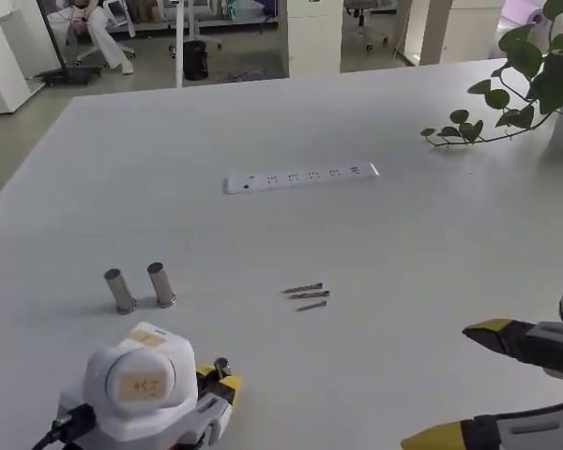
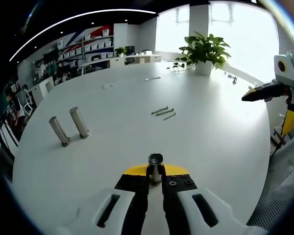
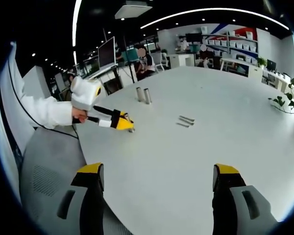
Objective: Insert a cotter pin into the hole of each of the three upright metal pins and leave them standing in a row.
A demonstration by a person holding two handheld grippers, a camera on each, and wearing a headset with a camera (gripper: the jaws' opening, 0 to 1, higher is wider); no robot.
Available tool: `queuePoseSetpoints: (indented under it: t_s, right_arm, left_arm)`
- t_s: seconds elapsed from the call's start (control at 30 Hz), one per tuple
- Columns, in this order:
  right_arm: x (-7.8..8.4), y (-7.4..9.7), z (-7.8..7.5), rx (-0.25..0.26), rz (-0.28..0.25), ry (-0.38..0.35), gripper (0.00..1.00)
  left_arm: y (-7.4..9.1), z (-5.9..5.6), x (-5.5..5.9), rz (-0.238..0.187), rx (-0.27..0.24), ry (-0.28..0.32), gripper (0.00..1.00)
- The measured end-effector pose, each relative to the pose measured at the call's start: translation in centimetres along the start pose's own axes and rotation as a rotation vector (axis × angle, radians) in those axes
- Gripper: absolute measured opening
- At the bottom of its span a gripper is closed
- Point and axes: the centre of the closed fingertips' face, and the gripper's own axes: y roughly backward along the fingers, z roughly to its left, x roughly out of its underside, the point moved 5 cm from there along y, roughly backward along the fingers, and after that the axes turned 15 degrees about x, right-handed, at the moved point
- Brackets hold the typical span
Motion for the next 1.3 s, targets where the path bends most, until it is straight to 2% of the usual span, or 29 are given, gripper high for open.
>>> queuePoseSetpoints:
  t_s: [0.03,0.3,0.33,0.37,0.4,0.47,0.57,0.67,0.73,0.77,0.8,0.83,0.9,0.97,1.0,1.07,1.1,1.23,1.3]
  right_arm:
    - [0.0,0.0,0.0,0.000,0.000,0.001,0.90]
    - [0.1,-0.1,0.3,-0.008,0.002,0.001,0.90]
    - [0.1,0.0,0.3,-0.009,0.002,0.001,0.90]
    - [0.1,0.0,0.3,-0.009,0.003,0.002,0.90]
    - [0.2,0.0,0.3,-0.010,0.005,0.004,0.90]
    - [0.2,0.1,0.3,-0.010,0.005,0.006,0.90]
    - [0.1,0.2,0.3,-0.010,-0.001,0.003,0.90]
    - [0.2,0.3,-0.1,-0.007,-0.002,0.004,0.90]
    - [0.2,0.4,-0.1,-0.007,-0.005,0.003,0.90]
    - [0.2,0.4,-0.1,-0.008,-0.006,0.003,0.90]
    - [0.2,0.4,-0.2,-0.007,-0.006,0.002,0.90]
    - [0.2,0.3,-0.2,-0.007,-0.006,0.003,0.90]
    - [0.2,0.3,-0.3,-0.007,-0.006,0.001,0.90]
    - [0.2,0.3,-0.2,-0.012,-0.006,0.002,0.90]
    - [0.2,0.3,-0.2,-0.014,-0.005,0.003,0.90]
    - [0.1,0.2,-0.1,-0.022,-0.004,0.006,0.90]
    - [0.1,0.2,0.0,-0.027,0.000,0.011,0.90]
    - [0.1,0.0,0.1,-0.040,0.008,0.027,0.90]
    - [0.1,-0.1,0.1,-0.047,0.009,0.031,0.90]
  left_arm:
    - [0.1,0.0,0.0,0.002,-0.013,0.005,0.07]
    - [0.2,-0.2,0.1,-0.003,-0.018,0.044,0.09]
    - [0.2,-0.5,0.3,0.011,0.003,0.058,0.13]
    - [0.3,-0.6,0.7,0.047,0.014,0.074,0.16]
    - [0.4,-0.3,0.8,0.062,0.003,0.058,0.23]
    - [0.8,-0.2,0.7,0.058,0.000,0.024,0.31]
    - [1.6,-0.2,0.5,0.049,0.041,0.047,0.44]
    - [2.9,0.2,0.4,0.045,0.067,0.031,0.58]
    - [3.9,0.5,0.2,0.034,0.082,0.005,0.70]
    - [4.8,1.1,0.0,0.049,0.057,-0.082,0.76]
    - [5.4,1.3,-0.2,0.055,0.039,-0.132,0.83]
    - [6.0,1.4,-0.2,0.060,0.033,-0.157,0.87]
    - [7.2,1.1,0.0,0.063,0.060,-0.144,0.94]
    - [8.4,1.1,0.1,0.089,0.060,-0.186,0.96]
    - [9.2,1.1,0.6,0.140,0.062,-0.204,0.95]
    - [9.8,0.8,1.1,0.162,0.081,-0.199,0.94]
    - [10.1,0.6,1.2,0.160,0.094,-0.194,0.96]
    - [11.0,-0.8,1.3,0.102,0.183,-0.129,0.99]
    - [11.4,-1.2,1.4,0.088,0.192,-0.118,0.99]
